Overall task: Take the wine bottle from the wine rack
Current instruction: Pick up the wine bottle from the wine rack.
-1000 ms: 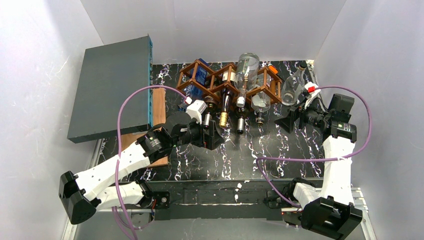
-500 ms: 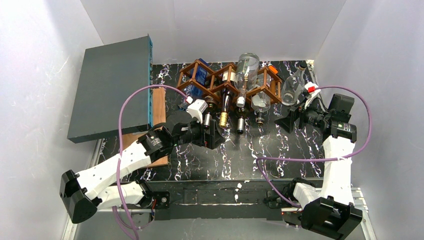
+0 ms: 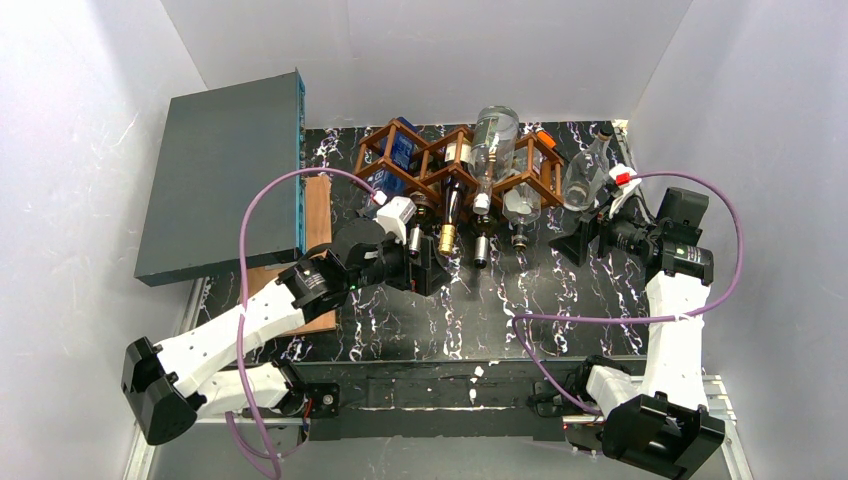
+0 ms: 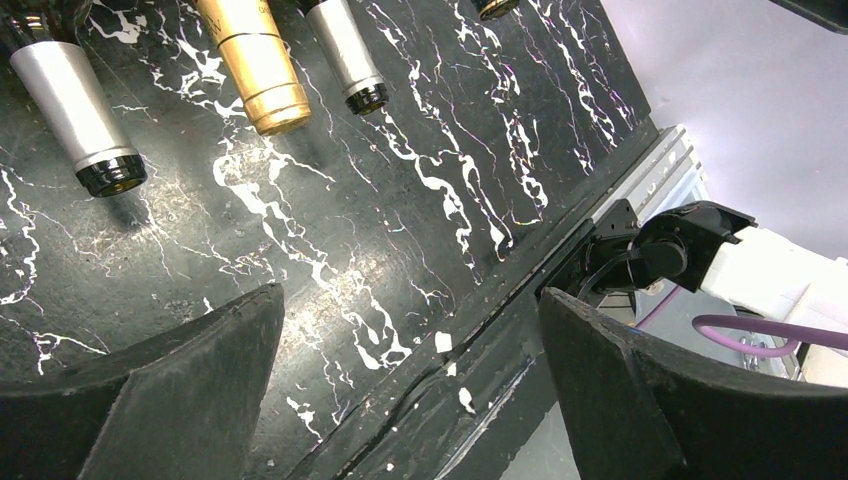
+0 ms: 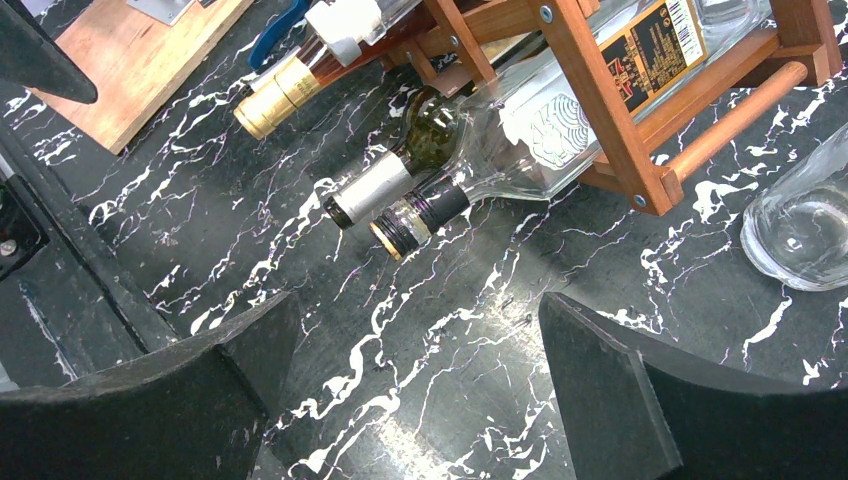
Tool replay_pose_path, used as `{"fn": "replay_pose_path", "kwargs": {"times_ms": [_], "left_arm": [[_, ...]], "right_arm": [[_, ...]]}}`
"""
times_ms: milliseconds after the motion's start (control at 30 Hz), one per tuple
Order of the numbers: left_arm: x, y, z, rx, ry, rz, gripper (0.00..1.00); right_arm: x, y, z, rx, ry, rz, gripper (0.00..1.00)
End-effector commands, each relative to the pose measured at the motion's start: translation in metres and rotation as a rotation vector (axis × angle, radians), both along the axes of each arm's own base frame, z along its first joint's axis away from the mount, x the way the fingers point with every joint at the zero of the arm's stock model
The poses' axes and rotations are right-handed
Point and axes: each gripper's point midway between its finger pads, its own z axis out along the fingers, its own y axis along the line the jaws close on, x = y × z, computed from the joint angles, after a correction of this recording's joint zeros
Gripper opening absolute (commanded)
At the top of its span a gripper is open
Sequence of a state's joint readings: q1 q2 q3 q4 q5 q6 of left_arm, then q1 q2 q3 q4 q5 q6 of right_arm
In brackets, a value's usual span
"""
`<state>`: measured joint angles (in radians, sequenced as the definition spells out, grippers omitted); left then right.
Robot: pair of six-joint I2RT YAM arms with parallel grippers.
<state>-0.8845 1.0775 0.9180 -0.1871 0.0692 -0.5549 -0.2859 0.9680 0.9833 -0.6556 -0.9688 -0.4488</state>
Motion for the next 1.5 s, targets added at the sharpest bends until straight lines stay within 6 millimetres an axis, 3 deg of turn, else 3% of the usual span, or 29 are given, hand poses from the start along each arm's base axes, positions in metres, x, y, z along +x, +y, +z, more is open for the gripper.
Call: {"fn": "replay_pose_path", "kwargs": {"times_ms": [0, 333, 533, 833, 1200, 1467], "left_arm": [[0.005, -0.005, 0.021, -0.045, -0.023, -0.004, 0.98], [0.016, -0.012, 0.028, -0.095, 0.0, 0.012, 0.98], [0.034, -0.023, 0.037, -0.109, 0.009, 0.028, 0.98], [0.085, -0.034, 0.041, -0.071, -0.002, 0.123, 0.98], [0.165, -0.072, 0.034, -0.024, -0.061, 0.214, 0.94], [0.191, -0.098, 0.024, -0.02, -0.054, 0.199, 0.88]], "right_arm": [[0.0, 0.003, 0.002, 0.003, -0.028, 0.024, 0.98], [-0.001, 0.004, 0.003, 0.003, -0.03, 0.027, 0.98], [-0.001, 0.004, 0.001, 0.004, -0.029, 0.03, 0.98], [-0.002, 0.007, 0.002, 0.008, -0.037, 0.04, 0.98], [-0.002, 0.009, 0.003, 0.012, -0.039, 0.048, 0.99], [-0.002, 0.009, 0.001, 0.01, -0.038, 0.051, 0.99]]}}
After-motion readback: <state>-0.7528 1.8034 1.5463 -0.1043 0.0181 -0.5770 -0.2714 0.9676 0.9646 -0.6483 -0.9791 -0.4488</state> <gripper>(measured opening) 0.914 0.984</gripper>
